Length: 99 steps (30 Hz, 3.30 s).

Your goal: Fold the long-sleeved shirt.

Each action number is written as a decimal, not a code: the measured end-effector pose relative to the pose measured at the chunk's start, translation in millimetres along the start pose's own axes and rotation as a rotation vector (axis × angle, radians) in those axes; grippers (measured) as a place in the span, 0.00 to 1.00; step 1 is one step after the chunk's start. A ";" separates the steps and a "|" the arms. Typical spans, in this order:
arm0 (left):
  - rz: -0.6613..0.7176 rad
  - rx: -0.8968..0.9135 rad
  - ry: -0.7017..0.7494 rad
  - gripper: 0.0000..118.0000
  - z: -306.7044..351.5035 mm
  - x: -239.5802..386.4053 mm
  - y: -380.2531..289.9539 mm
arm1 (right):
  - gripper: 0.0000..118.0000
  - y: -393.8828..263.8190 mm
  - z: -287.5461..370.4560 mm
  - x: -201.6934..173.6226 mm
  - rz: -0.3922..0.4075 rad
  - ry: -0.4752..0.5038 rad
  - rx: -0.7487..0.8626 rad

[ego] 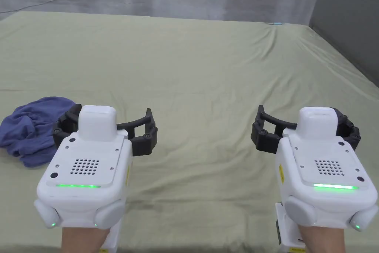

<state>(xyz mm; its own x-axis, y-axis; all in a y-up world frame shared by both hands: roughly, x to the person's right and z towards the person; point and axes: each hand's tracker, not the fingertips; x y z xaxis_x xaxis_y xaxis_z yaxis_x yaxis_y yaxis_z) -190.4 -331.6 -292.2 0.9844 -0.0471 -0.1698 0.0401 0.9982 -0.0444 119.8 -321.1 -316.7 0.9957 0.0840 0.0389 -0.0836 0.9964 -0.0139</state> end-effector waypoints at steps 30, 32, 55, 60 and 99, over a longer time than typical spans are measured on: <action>0.002 0.006 -0.003 1.00 6.2 1.2 0.5 | 1.00 1.4 6.8 3.5 -0.006 -0.005 0.013; 0.004 0.005 -0.003 1.00 6.8 1.8 1.2 | 1.00 1.1 6.9 3.4 -0.001 -0.003 0.013; -0.003 0.006 -0.003 1.00 5.7 2.2 -0.3 | 1.00 2.3 7.6 3.1 0.000 -0.002 0.012; -0.009 0.009 -0.005 1.00 6.5 3.7 -0.3 | 1.00 2.3 7.6 3.2 -0.001 -0.003 0.011; -0.007 0.010 -0.007 1.00 2.0 4.2 4.7 | 1.00 5.8 1.3 1.0 0.001 0.002 0.004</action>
<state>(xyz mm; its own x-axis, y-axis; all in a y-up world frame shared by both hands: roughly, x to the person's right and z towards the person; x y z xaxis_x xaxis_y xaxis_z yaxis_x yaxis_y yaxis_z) -185.7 -327.0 -291.1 0.9852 -0.0542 -0.1627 0.0490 0.9982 -0.0358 120.2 -315.2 -315.4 0.9957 0.0855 0.0366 -0.0852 0.9963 -0.0103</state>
